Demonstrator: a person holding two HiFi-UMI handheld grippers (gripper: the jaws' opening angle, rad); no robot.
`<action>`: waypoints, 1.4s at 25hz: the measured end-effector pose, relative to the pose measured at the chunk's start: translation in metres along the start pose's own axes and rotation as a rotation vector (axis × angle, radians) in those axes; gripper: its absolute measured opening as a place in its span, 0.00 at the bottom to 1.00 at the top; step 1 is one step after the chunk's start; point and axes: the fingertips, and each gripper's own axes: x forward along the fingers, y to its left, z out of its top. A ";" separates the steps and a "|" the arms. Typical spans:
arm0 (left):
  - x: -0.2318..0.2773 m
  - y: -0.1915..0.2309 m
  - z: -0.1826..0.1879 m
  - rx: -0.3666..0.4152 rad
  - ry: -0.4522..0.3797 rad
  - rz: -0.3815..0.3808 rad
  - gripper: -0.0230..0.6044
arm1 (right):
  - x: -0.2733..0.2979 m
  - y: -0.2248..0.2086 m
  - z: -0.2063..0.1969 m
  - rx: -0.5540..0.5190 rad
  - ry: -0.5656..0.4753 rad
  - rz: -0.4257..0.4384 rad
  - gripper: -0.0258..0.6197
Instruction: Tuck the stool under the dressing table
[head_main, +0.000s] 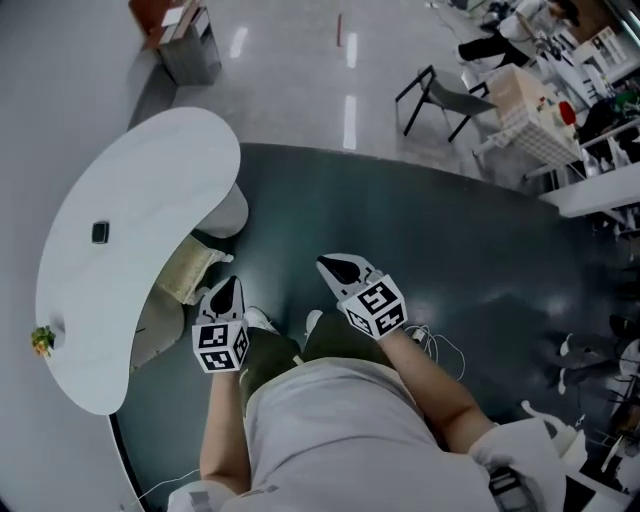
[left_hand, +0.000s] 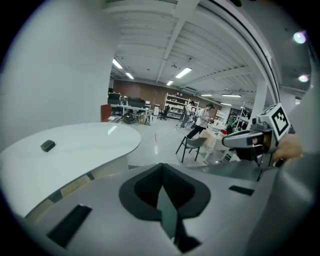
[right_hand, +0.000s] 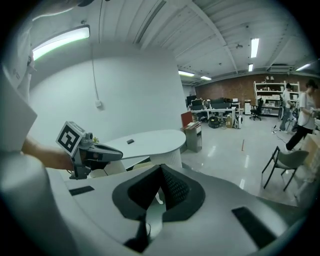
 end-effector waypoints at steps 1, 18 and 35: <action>-0.005 -0.007 0.010 0.012 -0.013 -0.009 0.04 | -0.010 0.000 0.009 0.001 -0.016 -0.003 0.06; -0.093 -0.086 0.128 0.098 -0.207 -0.184 0.04 | -0.120 0.053 0.093 -0.081 -0.232 0.026 0.06; -0.117 -0.098 0.142 0.130 -0.250 -0.151 0.04 | -0.155 0.049 0.093 -0.056 -0.267 -0.014 0.06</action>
